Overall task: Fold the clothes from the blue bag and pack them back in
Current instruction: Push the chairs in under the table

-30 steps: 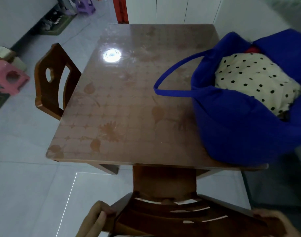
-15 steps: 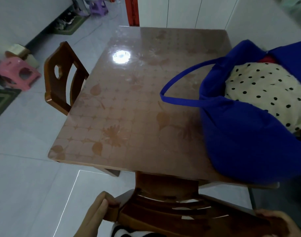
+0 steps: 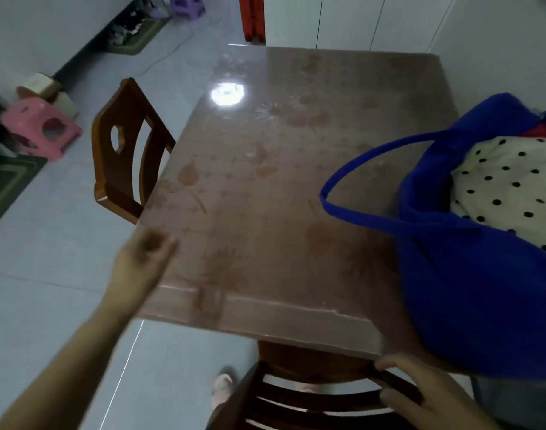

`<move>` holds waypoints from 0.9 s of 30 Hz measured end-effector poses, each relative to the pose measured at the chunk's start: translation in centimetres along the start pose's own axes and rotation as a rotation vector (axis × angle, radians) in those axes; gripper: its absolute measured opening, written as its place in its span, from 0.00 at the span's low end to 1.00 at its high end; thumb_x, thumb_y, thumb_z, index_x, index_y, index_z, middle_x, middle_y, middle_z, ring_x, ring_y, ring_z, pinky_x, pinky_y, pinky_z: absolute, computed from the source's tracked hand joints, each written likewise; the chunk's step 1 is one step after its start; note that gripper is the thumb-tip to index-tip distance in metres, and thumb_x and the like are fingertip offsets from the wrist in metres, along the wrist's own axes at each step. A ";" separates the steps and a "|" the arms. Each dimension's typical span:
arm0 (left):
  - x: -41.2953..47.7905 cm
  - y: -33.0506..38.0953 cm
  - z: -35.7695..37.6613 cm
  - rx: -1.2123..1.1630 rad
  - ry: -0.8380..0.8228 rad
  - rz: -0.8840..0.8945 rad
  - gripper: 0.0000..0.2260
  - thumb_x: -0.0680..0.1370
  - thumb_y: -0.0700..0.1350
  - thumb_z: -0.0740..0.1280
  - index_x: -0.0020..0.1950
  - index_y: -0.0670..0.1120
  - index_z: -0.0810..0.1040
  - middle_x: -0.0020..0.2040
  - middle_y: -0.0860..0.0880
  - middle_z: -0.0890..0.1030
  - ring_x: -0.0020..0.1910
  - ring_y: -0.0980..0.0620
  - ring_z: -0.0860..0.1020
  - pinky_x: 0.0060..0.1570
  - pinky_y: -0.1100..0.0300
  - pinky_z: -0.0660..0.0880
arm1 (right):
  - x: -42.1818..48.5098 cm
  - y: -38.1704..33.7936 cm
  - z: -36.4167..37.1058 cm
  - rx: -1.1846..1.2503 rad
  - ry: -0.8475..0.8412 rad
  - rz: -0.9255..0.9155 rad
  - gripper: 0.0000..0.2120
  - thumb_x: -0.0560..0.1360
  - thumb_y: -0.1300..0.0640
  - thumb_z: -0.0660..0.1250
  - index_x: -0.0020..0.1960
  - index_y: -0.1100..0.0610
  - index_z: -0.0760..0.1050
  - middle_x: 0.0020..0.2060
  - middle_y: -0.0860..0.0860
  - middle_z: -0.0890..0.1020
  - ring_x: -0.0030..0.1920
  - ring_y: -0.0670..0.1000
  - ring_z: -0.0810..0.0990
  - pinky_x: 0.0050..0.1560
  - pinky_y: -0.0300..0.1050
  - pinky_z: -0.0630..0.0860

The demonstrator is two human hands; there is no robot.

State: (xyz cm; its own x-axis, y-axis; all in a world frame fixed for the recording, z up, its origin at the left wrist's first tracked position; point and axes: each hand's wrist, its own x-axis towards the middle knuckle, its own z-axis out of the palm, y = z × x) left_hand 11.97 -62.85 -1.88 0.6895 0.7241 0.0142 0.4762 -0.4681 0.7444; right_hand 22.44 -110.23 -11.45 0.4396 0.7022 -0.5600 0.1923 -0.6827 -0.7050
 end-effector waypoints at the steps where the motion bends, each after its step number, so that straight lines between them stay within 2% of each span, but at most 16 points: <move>1: 3.5 -1.1 -1.2 -0.001 0.126 0.001 0.13 0.76 0.49 0.67 0.55 0.42 0.75 0.50 0.46 0.79 0.44 0.51 0.77 0.40 0.64 0.73 | 1.3 -5.3 -0.4 -0.052 0.009 -0.011 0.23 0.62 0.28 0.65 0.56 0.27 0.66 0.60 0.22 0.62 0.58 0.31 0.71 0.53 0.29 0.71; 2: 6.7 -2.7 -2.5 -0.003 0.224 -0.040 0.17 0.76 0.50 0.68 0.61 0.43 0.71 0.55 0.46 0.76 0.47 0.49 0.76 0.42 0.61 0.75 | 2.4 -9.2 -0.2 -0.048 -0.004 0.020 0.20 0.64 0.28 0.63 0.54 0.29 0.68 0.56 0.22 0.67 0.56 0.27 0.70 0.53 0.28 0.70; 4: 12.5 -6.9 -4.7 0.026 0.369 -0.206 0.30 0.74 0.56 0.68 0.70 0.47 0.63 0.66 0.45 0.69 0.61 0.46 0.72 0.57 0.50 0.74 | 4.0 -16.5 1.0 -0.113 0.009 0.001 0.21 0.65 0.27 0.62 0.56 0.31 0.69 0.54 0.25 0.70 0.55 0.27 0.69 0.53 0.30 0.71; 6: 17.4 -10.3 -6.3 0.024 0.345 -0.368 0.43 0.70 0.64 0.69 0.75 0.46 0.55 0.73 0.42 0.60 0.70 0.41 0.64 0.67 0.43 0.65 | 6.8 -18.2 2.2 -0.113 0.027 0.015 0.25 0.64 0.26 0.59 0.58 0.34 0.68 0.55 0.29 0.71 0.56 0.30 0.70 0.57 0.33 0.72; 8: 20.9 -11.9 -7.2 -0.072 0.214 -0.454 0.53 0.63 0.71 0.69 0.76 0.45 0.50 0.74 0.40 0.59 0.71 0.38 0.63 0.67 0.39 0.64 | 8.6 -20.3 3.7 -0.091 0.097 0.050 0.27 0.65 0.27 0.58 0.61 0.36 0.67 0.56 0.30 0.71 0.57 0.33 0.72 0.58 0.35 0.72; 9: 21.7 -12.2 -7.3 -0.129 0.140 -0.469 0.51 0.64 0.70 0.69 0.76 0.46 0.50 0.74 0.40 0.60 0.69 0.38 0.65 0.65 0.37 0.66 | 9.3 -21.1 4.5 -0.057 0.141 0.074 0.28 0.65 0.26 0.57 0.62 0.35 0.66 0.56 0.30 0.71 0.57 0.34 0.72 0.59 0.36 0.73; 11: 22.7 -12.5 -7.2 -0.264 -0.015 -0.467 0.40 0.72 0.60 0.69 0.76 0.49 0.51 0.73 0.40 0.64 0.67 0.37 0.68 0.60 0.36 0.70 | 10.7 -22.2 6.1 0.011 0.204 0.103 0.31 0.62 0.22 0.54 0.61 0.33 0.65 0.57 0.30 0.71 0.57 0.35 0.72 0.58 0.38 0.73; 14: 23.6 -13.2 -6.3 -0.438 -0.213 -0.418 0.28 0.75 0.49 0.70 0.72 0.52 0.63 0.63 0.43 0.76 0.57 0.39 0.78 0.49 0.40 0.78 | 12.5 -23.5 8.2 0.039 0.300 0.151 0.31 0.58 0.17 0.51 0.55 0.29 0.66 0.55 0.29 0.72 0.57 0.35 0.73 0.57 0.39 0.74; 16: 24.1 -13.6 -5.5 -0.527 -0.231 -0.385 0.24 0.74 0.41 0.70 0.68 0.51 0.67 0.58 0.43 0.79 0.53 0.40 0.80 0.43 0.45 0.80 | 13.4 -24.5 9.1 0.091 0.328 0.173 0.32 0.56 0.17 0.52 0.55 0.30 0.66 0.55 0.29 0.73 0.57 0.34 0.73 0.57 0.36 0.73; 18: 24.6 -14.1 -5.0 -0.564 -0.199 -0.405 0.25 0.73 0.35 0.66 0.68 0.50 0.67 0.56 0.42 0.79 0.50 0.40 0.80 0.41 0.49 0.80 | 13.9 -25.0 9.8 0.146 0.361 0.199 0.35 0.54 0.16 0.53 0.55 0.31 0.66 0.54 0.29 0.74 0.57 0.33 0.73 0.57 0.34 0.72; 21: 25.4 -15.0 -4.9 -0.552 -0.232 -0.379 0.28 0.70 0.34 0.66 0.67 0.52 0.68 0.55 0.40 0.78 0.50 0.39 0.80 0.43 0.47 0.81 | 14.6 -25.0 10.6 0.223 0.426 0.227 0.31 0.57 0.20 0.58 0.55 0.33 0.71 0.54 0.27 0.75 0.56 0.34 0.75 0.55 0.35 0.75; 22: 25.9 -15.4 -5.0 -0.554 -0.238 -0.374 0.27 0.70 0.34 0.66 0.66 0.52 0.68 0.55 0.40 0.78 0.49 0.39 0.80 0.43 0.47 0.81 | 14.8 -25.1 10.8 0.236 0.435 0.232 0.30 0.56 0.20 0.60 0.54 0.32 0.71 0.53 0.25 0.74 0.55 0.33 0.75 0.54 0.33 0.75; 25: 27.6 -15.8 -5.6 -0.531 -0.259 -0.348 0.25 0.71 0.35 0.66 0.65 0.52 0.69 0.53 0.41 0.78 0.48 0.41 0.81 0.43 0.48 0.81 | 15.4 -25.2 11.1 0.248 0.460 0.260 0.29 0.53 0.18 0.58 0.53 0.23 0.65 0.52 0.22 0.73 0.55 0.29 0.74 0.49 0.26 0.72; 27: 29.0 -16.0 -5.9 -0.506 -0.282 -0.323 0.23 0.72 0.36 0.66 0.65 0.52 0.69 0.55 0.43 0.79 0.51 0.41 0.80 0.47 0.46 0.80 | 16.1 -24.7 11.1 0.232 0.465 0.261 0.29 0.55 0.18 0.57 0.55 0.22 0.63 0.54 0.24 0.73 0.57 0.31 0.73 0.52 0.26 0.71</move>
State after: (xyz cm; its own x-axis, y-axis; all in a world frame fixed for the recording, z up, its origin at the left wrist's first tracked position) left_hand 21.14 -31.32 -9.43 0.7044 0.5953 -0.3866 0.4153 0.0962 0.9046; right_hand 15.00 -79.78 -7.89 0.7958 0.3186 -0.5150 -0.1481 -0.7223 -0.6755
